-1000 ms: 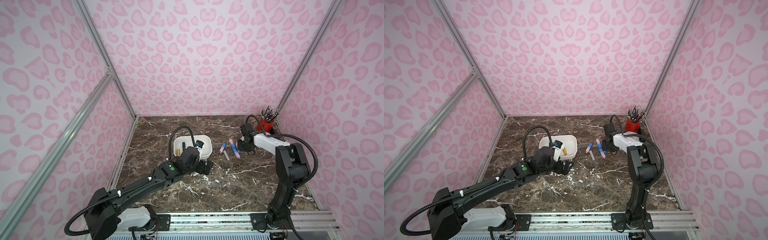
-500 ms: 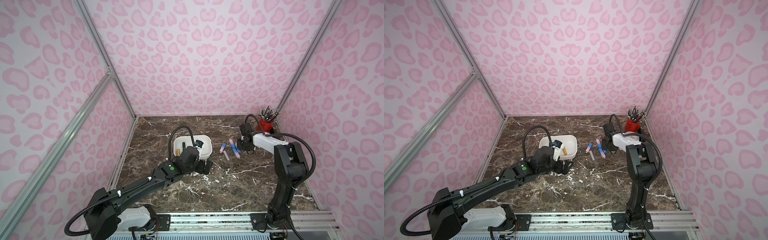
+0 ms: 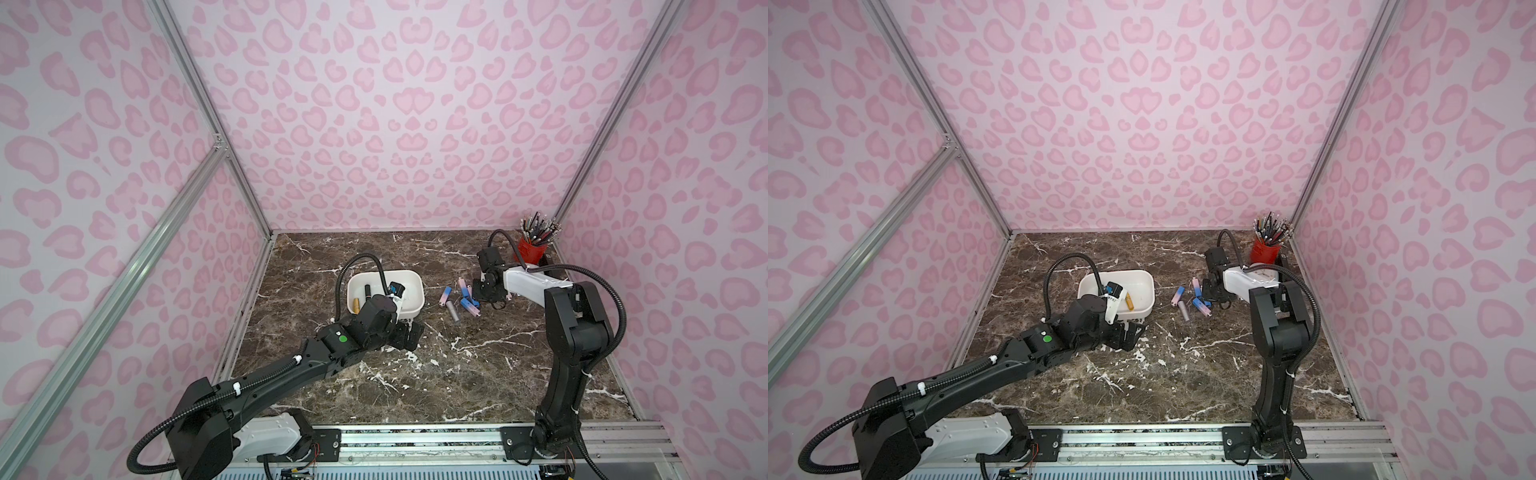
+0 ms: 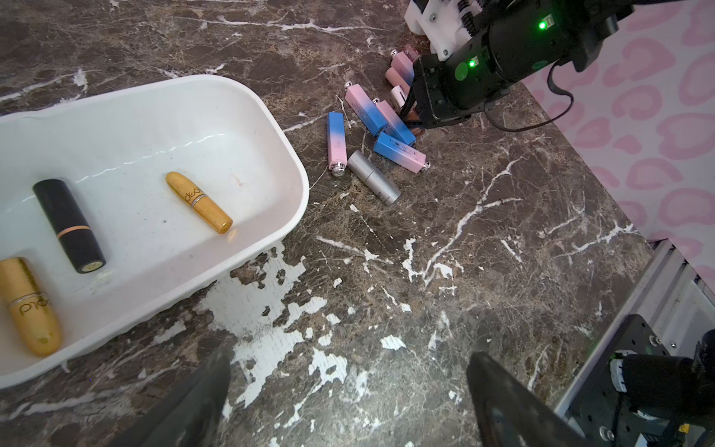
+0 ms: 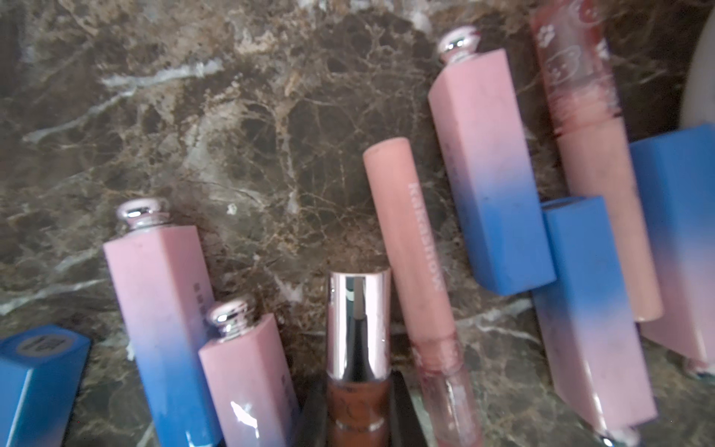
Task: Put the lipstick into the storage box
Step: Pick up the lipstick at the center of the board.
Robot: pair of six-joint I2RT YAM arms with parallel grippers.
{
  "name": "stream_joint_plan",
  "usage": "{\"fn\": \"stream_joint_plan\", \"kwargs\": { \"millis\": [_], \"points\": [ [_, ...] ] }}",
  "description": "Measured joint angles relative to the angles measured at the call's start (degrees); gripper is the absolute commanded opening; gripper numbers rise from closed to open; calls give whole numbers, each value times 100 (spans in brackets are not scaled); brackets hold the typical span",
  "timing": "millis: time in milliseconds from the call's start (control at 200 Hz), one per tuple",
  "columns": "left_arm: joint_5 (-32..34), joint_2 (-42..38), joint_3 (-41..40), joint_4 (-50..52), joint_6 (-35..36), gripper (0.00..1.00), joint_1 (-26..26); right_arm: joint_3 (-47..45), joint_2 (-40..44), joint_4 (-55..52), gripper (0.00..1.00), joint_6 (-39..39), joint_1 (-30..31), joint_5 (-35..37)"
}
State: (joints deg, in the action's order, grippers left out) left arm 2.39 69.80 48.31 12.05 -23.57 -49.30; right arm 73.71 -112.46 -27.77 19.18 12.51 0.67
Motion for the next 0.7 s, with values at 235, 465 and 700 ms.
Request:
{"fn": "stream_joint_plan", "kwargs": {
  "millis": [235,465,700],
  "points": [
    [22,-90,-24,0,0,98,7,37,190,-411,12,13,94,59],
    [61,-229,-111,2,-4,98,11,254,452,-678,12,11,223,138],
    [151,-479,-240,4,-42,98,13,824,625,-1016,13,72,756,214]
  ]
}}
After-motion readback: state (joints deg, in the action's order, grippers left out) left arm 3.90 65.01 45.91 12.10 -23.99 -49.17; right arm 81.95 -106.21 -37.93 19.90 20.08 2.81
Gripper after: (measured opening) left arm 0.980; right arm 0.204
